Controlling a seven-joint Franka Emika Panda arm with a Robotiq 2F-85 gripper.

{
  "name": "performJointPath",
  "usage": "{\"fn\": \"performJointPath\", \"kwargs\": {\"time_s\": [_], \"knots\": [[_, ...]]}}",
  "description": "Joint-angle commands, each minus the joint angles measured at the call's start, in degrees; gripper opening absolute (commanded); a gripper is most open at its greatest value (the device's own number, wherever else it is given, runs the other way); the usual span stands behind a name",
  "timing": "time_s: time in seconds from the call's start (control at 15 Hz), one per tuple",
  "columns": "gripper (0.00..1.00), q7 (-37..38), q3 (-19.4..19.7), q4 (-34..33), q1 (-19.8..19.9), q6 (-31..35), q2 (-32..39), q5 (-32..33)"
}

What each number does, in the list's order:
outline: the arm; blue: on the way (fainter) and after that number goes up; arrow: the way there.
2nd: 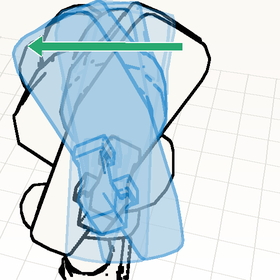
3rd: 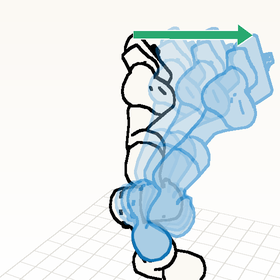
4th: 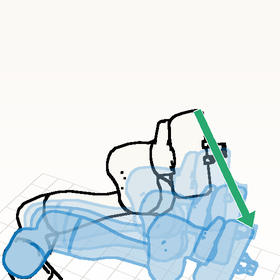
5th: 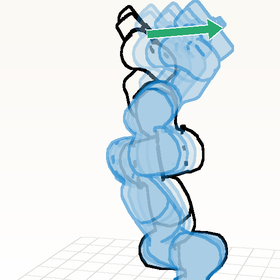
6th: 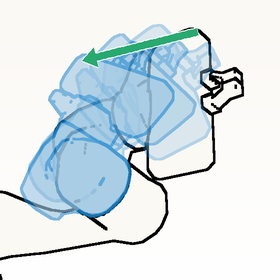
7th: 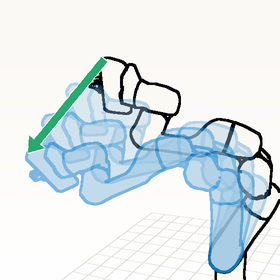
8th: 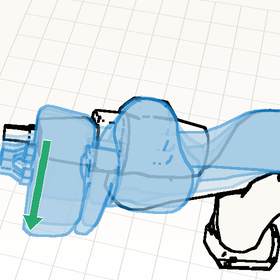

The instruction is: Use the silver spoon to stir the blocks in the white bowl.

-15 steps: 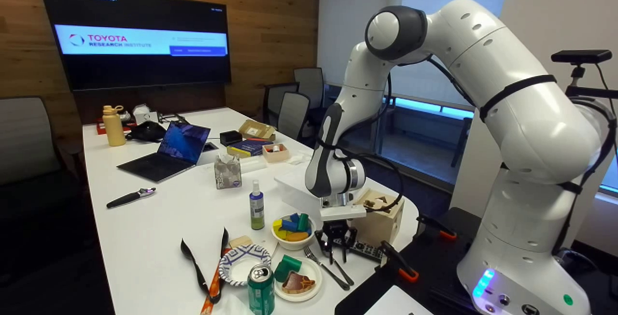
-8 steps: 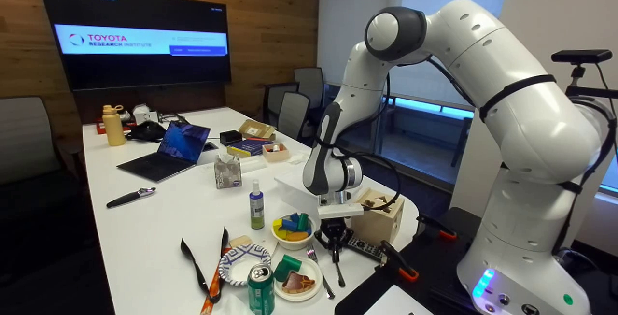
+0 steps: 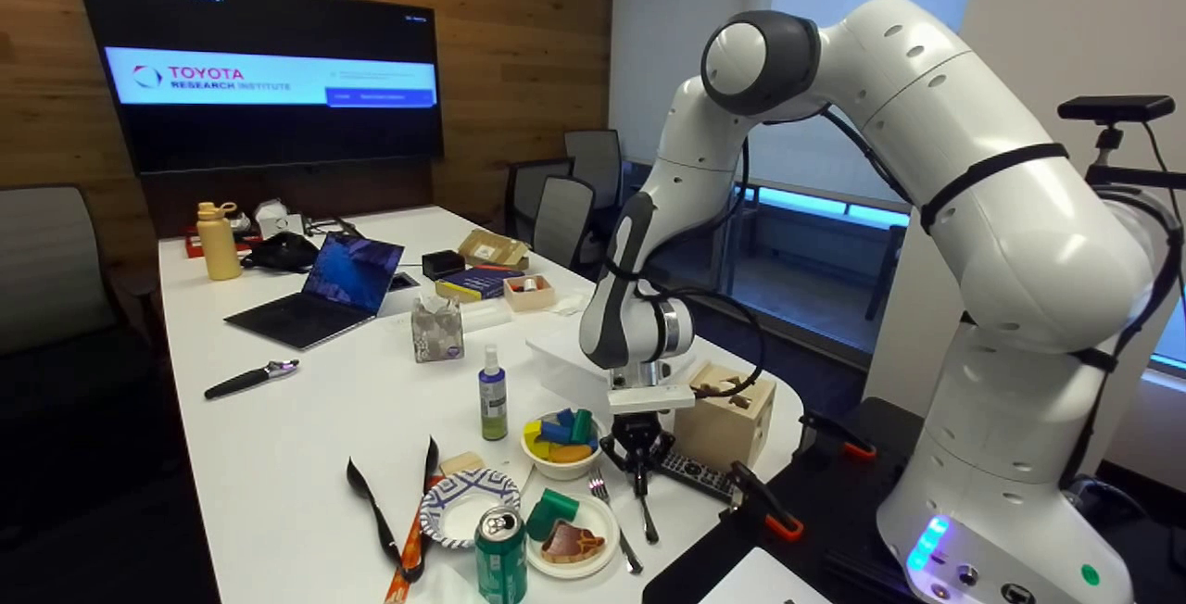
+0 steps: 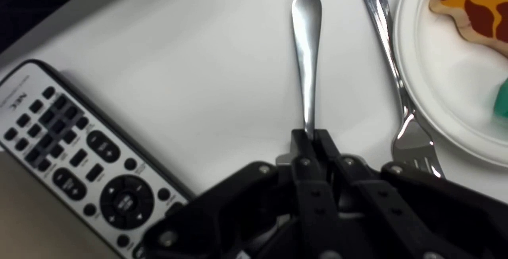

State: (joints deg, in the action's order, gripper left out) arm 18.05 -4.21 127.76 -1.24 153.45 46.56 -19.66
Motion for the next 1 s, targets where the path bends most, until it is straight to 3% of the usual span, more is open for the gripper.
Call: {"fn": "performJointPath", "kwargs": {"time_s": [0.0, 0.27, 0.4, 0.73, 0.93], "knots": [[0.02, -2.3, -0.2, 3.9, 0.6, -2.8, -7.3, 0.8], [0.02, -9.5, -1.7, 5.2, 2.9, -5.0, -13.5, 1.0], [0.02, -16.7, -4.6, 3.4, 6.3, -4.9, -14.5, -0.5], [0.02, -35.5, -12.9, -5.1, 15.9, -7.8, -10.2, -6.4], [0.02, -45.2, -16.0, -8.9, 19.7, -12.8, -6.8, -10.0]]}}
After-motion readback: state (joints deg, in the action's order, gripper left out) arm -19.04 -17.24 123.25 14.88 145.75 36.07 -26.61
